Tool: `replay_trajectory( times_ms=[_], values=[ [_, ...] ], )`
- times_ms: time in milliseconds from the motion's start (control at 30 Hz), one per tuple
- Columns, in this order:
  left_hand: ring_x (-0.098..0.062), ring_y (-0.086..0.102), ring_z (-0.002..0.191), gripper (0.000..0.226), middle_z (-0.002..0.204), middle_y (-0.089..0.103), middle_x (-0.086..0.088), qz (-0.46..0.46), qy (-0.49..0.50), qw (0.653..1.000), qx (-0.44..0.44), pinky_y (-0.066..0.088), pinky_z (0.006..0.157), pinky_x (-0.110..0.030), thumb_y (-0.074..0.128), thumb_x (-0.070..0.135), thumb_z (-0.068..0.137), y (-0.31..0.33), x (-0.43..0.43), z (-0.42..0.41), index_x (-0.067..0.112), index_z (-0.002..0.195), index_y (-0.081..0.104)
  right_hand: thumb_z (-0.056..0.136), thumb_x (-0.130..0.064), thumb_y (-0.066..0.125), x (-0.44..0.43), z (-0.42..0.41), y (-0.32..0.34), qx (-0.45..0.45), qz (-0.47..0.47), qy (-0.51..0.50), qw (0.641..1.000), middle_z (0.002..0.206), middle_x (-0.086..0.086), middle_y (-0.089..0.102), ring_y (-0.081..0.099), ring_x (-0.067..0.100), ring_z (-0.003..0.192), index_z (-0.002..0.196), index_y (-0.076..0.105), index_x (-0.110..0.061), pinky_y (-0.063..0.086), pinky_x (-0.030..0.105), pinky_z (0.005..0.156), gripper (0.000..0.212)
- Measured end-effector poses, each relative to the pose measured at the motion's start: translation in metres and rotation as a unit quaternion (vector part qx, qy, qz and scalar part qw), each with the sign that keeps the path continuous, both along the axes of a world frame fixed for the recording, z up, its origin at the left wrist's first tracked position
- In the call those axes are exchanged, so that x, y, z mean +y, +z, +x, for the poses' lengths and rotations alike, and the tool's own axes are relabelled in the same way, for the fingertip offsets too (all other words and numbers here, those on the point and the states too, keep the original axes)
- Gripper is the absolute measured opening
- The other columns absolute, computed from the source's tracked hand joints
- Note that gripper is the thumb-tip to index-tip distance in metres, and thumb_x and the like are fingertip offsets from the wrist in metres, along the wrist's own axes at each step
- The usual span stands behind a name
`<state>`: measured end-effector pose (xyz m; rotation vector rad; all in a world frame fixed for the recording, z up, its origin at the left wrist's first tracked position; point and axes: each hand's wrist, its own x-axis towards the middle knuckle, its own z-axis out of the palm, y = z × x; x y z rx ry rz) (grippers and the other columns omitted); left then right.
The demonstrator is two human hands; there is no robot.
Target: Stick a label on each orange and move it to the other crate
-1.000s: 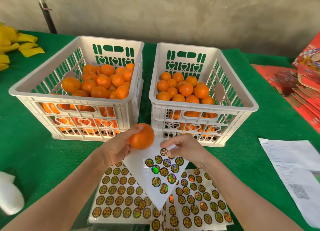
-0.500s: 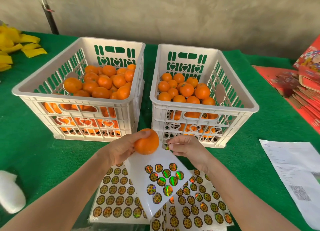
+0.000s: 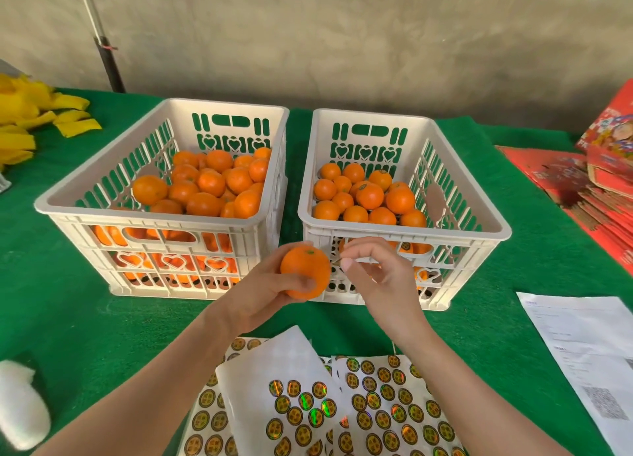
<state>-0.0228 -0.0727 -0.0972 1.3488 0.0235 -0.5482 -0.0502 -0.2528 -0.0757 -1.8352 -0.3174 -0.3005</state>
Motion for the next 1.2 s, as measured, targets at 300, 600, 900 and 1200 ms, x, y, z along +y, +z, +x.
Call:
replay_trajectory(
  times_ms=[300,600,900,1200],
  values=[
    [-0.031,0.054,0.112,0.072,0.131,0.05,-0.013,-0.137,0.097,0.983,0.08,0.051,0.081,-0.036,0.066,0.044,0.068,0.015,-0.008,0.002,0.024,0.133,0.043,0.088,-0.01,0.063,0.009,0.001,0.026,0.041,-0.117,0.052,0.991,0.11,-0.011,0.054,0.051,0.003,0.111,0.076,0.062,-0.028,0.044,0.03,0.095,0.021],
    [-0.024,0.064,0.096,0.049,0.109,0.065,-0.008,-0.16,0.08,0.983,0.046,0.055,0.082,-0.035,0.064,0.042,0.074,0.026,-0.014,-0.001,0.022,0.119,0.055,0.091,-0.013,0.058,0.019,0.004,0.03,-0.034,-0.234,0.024,0.971,0.111,-0.005,0.049,0.043,0.005,0.116,0.084,0.055,-0.02,0.028,0.008,0.089,0.01],
    [-0.026,0.06,0.102,0.053,0.113,0.062,-0.009,-0.091,0.071,0.993,0.02,0.05,0.091,-0.039,0.064,0.044,0.068,0.027,-0.014,-0.005,0.024,0.116,0.054,0.079,-0.029,0.069,0.02,0.003,0.024,-0.051,-0.198,0.007,0.979,0.106,-0.013,0.052,0.05,0.002,0.098,0.109,0.035,-0.045,0.041,0.016,0.077,0.048],
    [-0.023,0.072,0.081,0.062,0.098,0.072,-0.011,-0.148,0.059,0.987,0.022,0.056,0.059,-0.03,0.067,0.051,0.065,0.025,-0.01,0.002,0.019,0.117,0.058,0.07,-0.052,0.073,0.018,0.009,0.008,0.013,-0.182,0.077,0.98,0.128,-0.027,0.038,0.036,-0.012,0.118,0.128,0.026,-0.053,0.037,0.013,0.095,0.074]
  ],
)
